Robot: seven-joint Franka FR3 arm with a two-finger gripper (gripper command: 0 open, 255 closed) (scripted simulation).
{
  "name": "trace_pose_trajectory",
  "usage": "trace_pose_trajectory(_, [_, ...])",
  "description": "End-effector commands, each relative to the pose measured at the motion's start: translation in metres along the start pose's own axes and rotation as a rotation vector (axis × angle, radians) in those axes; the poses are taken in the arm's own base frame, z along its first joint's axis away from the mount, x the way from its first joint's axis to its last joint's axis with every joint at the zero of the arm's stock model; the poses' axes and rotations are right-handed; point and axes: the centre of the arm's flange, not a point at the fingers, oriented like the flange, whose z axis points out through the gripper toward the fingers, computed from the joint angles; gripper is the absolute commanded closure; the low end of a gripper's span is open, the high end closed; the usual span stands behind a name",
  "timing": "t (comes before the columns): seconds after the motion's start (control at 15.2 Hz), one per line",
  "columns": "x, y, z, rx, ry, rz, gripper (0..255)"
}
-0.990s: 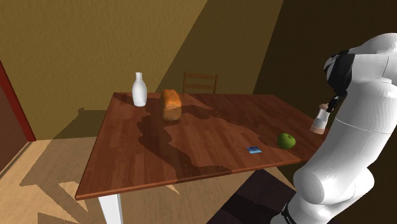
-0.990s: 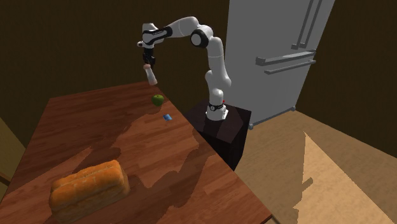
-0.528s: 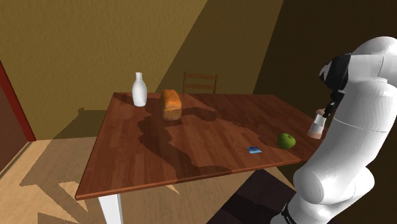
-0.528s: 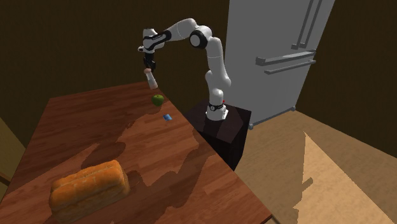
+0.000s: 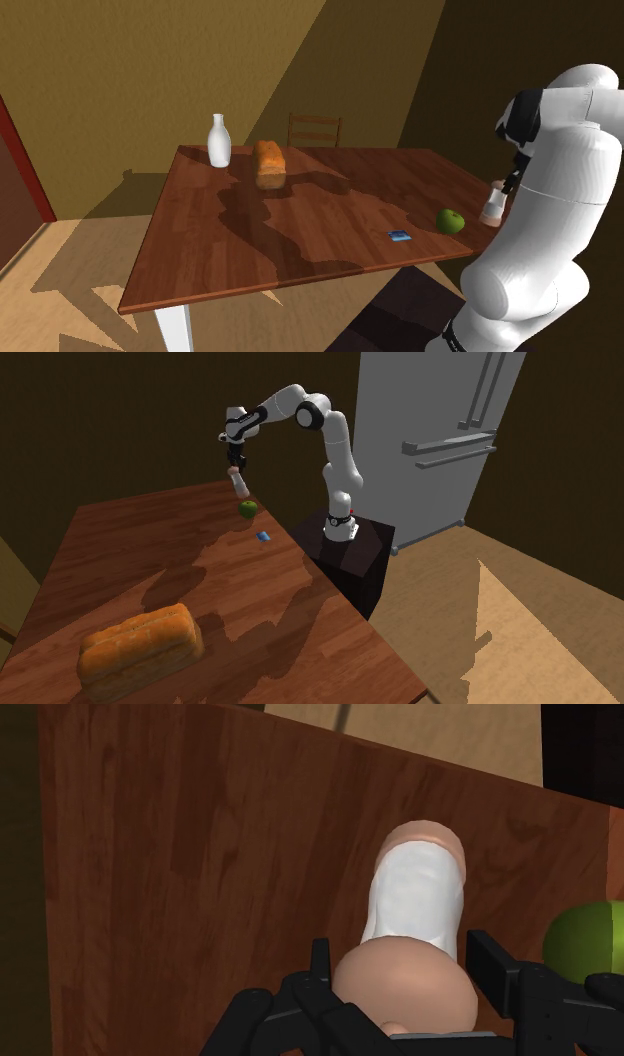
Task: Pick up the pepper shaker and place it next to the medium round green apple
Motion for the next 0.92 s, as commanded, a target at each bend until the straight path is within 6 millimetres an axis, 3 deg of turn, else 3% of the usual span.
trace_pose_trajectory(0.0, [-0.001,-0.002,0.011,-0.001,0.0,0.0,255])
trace_pose_trajectory(0.4, [-0.002,-0.007,0.04,-0.001,0.0,0.0,255])
trace_pose_trajectory(0.86, [-0.002,-0.007,0.04,-0.001,0.0,0.0,255])
